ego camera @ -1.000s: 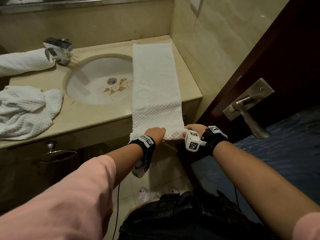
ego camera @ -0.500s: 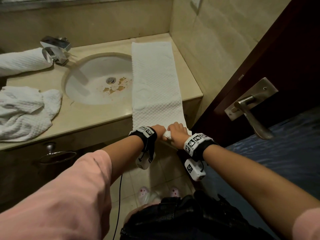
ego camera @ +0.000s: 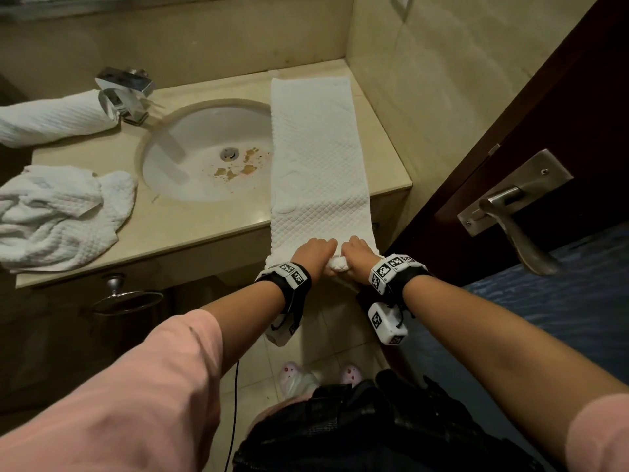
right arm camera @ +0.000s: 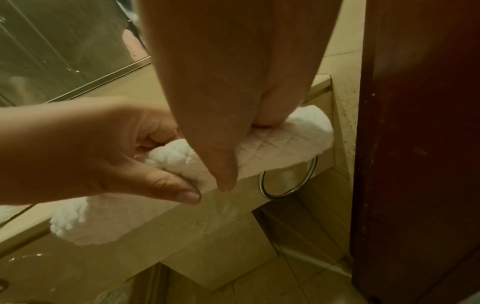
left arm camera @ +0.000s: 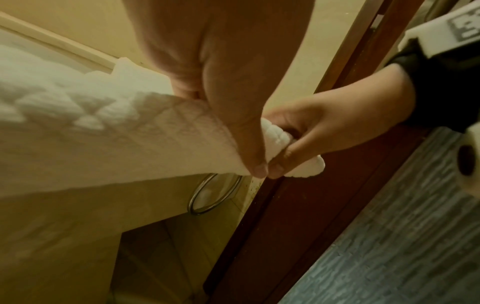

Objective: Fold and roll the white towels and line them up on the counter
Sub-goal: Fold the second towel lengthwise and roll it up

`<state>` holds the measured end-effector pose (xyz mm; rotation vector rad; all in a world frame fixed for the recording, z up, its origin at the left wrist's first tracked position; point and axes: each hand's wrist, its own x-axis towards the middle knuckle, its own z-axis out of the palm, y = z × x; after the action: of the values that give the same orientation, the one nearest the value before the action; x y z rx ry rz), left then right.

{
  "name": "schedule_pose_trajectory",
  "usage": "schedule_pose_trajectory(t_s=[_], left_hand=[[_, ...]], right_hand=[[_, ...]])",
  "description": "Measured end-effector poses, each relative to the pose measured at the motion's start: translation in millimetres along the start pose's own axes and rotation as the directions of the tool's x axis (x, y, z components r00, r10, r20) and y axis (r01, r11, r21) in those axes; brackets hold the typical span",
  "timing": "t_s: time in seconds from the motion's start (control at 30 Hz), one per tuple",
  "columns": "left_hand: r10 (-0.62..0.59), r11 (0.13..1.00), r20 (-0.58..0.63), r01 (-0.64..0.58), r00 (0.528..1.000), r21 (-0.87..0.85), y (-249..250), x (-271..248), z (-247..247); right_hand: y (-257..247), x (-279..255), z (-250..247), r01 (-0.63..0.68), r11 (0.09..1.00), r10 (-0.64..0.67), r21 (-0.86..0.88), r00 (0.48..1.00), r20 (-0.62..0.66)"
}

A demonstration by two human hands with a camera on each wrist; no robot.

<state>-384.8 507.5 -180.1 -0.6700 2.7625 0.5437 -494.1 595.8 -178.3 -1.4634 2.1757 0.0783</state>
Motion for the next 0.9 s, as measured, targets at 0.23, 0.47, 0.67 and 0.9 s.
schedule_pose_trajectory(t_s=[0.23, 0.47, 0.67, 0.9], left_hand=[[0.0, 0.998, 0.054, 0.003, 0.999, -0.056, -4, 4, -8], [0.046, 0.997, 0.027, -0.048, 0.999, 0.058, -1, -2, -2], [0.074, 0.958, -0.056, -0.056, 0.996, 0.281, -6, -16, 15], [-0.073, 0.958, 0.02, 0.065, 0.997, 0.28, -5, 3, 9]], right_hand=[[12, -17, -8, 0.135, 0.991, -0.137, -0.028, 0.971, -0.195], [13, -11, -24, -0.016, 0.991, 0.023, 0.135, 0.998, -0.055], [6, 5, -36, -0.01, 0.995, 0.004, 0.102, 0.998, 0.061], [3, 9, -36, -0.018, 0.997, 0.018, 0.071, 1.0, -0.004]])
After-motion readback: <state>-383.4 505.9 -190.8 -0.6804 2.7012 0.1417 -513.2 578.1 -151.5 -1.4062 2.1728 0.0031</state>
